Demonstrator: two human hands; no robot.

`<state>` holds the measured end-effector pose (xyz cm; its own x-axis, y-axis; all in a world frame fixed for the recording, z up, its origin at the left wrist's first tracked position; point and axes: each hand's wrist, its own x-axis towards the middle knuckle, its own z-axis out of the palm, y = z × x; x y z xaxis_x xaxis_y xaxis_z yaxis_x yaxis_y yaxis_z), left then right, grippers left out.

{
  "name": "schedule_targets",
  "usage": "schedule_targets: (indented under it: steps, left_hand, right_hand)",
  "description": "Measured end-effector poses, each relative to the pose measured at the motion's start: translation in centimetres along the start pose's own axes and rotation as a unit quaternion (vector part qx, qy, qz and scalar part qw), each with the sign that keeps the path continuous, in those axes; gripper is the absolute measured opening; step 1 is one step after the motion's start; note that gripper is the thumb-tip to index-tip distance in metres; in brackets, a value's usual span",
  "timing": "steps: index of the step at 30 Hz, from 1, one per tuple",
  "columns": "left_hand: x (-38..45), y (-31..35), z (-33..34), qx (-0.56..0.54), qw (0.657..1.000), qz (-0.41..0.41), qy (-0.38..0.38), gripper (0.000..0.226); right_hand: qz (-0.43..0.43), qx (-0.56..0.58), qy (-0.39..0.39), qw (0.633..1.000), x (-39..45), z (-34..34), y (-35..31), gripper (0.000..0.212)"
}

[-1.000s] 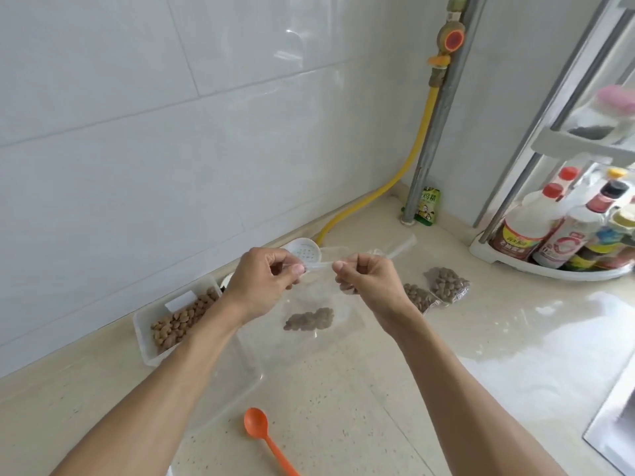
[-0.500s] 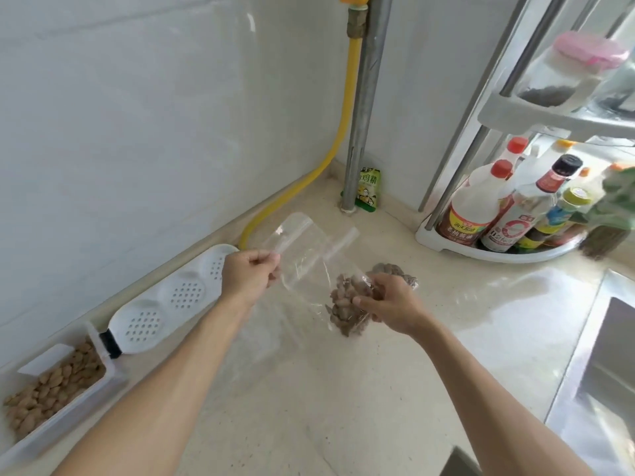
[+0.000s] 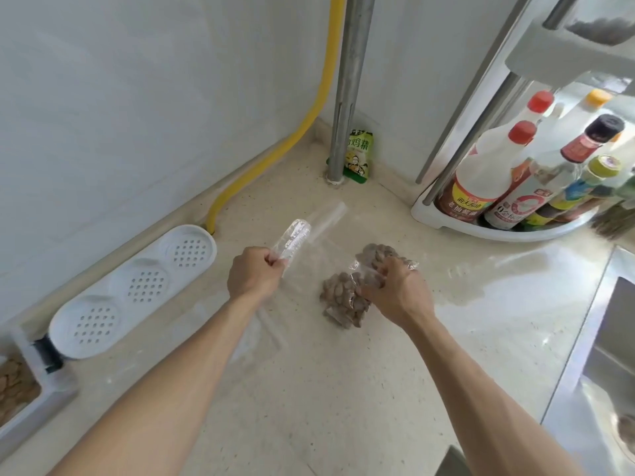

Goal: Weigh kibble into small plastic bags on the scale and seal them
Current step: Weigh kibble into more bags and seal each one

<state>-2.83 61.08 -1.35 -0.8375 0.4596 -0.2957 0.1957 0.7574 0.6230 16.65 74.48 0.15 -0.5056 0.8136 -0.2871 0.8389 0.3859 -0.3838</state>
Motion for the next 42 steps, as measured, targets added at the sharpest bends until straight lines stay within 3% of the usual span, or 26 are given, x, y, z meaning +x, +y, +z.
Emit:
schedule_targets:
  steps: [6,10,13,20,27,30,36,39,42]
  left_hand:
    - [0.2,0.1,-1.6,0.031,0.998,0.027,-0.048,0.026]
    - [-1.1,-0.7,-3.7,0.069,0.996,0.055,-0.029,0.044]
    - [-2.8,-2.3,-5.5,0.084,0.993,0.085,-0.006,0.044]
    - [-6.8,-9.6,-9.5,0.139,0.988,0.067,-0.028,0.055]
    - [-9.2,-13.8,-10.4,0.286,0.956,0.031,-0.064,0.103]
    - [-9.5,-14.3,-9.9,0.301,0.951,0.068,-0.005,0.093]
    - [-9.8,-13.6,-9.6,0.245,0.957,0.127,0.091,0.054]
    - [-9.9,-12.7,-10.7,0.139,0.981,0.115,0.075,0.038]
    - [-10.1,-11.6,-12.6,0.043,0.995,0.085,0.011,0.021]
  right_hand:
    - [0.013,-0.107,0.058,0.992,-0.8,-0.6,0.5,0.060]
    - [-0.061,-0.046,0.122,0.990,-1.8,-0.2,-1.2,0.049]
    - [-0.107,0.013,0.092,0.990,-3.0,1.0,-4.6,0.034]
    - [-0.173,0.052,-0.044,0.983,-6.2,6.9,-11.4,0.042]
    - [-0.209,-0.011,-0.057,0.976,-8.4,10.6,-13.2,0.052]
    - [-0.210,-0.017,-0.064,0.975,-8.5,10.9,-13.2,0.050]
    - [-0.198,0.030,-0.054,0.978,-8.2,10.6,-12.5,0.019]
    - [-0.178,0.054,-0.040,0.982,-8.3,9.6,-12.3,0.017]
    - [-0.165,0.102,-0.025,0.981,-8.8,8.3,-12.5,0.020]
